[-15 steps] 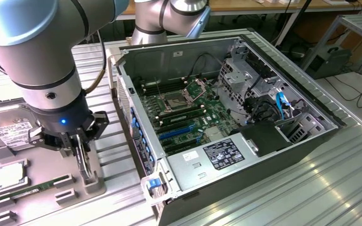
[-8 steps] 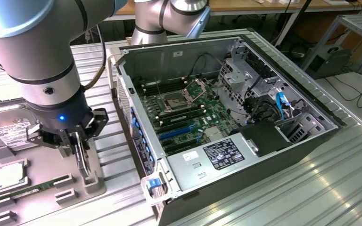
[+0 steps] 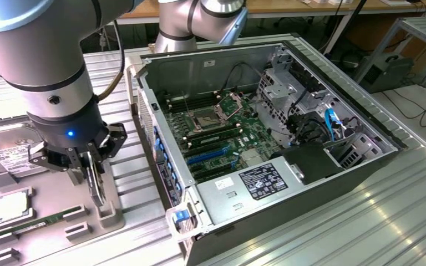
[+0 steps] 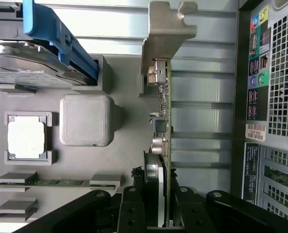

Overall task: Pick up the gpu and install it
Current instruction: 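Pick up the gpu and move the gpu toward the slot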

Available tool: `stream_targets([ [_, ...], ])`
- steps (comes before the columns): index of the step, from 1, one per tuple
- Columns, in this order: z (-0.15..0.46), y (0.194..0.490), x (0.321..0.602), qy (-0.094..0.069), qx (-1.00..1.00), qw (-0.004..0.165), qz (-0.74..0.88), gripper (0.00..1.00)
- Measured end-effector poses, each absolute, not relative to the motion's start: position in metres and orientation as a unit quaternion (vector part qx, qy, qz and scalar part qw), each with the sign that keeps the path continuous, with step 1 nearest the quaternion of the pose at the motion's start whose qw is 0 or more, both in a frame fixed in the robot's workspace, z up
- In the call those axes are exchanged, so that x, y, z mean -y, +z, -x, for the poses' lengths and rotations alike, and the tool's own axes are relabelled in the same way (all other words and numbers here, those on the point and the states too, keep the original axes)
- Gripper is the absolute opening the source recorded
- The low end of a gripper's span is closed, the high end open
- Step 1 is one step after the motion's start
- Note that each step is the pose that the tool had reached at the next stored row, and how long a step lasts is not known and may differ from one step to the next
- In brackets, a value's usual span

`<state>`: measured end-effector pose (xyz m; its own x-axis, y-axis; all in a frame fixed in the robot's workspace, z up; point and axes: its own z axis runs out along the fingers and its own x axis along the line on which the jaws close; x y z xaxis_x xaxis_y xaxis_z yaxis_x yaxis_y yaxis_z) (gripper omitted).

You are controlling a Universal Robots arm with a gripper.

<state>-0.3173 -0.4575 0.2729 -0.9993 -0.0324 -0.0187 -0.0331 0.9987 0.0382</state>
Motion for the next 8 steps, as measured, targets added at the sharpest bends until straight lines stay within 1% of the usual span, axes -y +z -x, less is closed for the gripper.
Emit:
stream_targets([
  [8,0.317,0.286,0.457,0.019,-1.000,0.009,0.016,0.28],
])
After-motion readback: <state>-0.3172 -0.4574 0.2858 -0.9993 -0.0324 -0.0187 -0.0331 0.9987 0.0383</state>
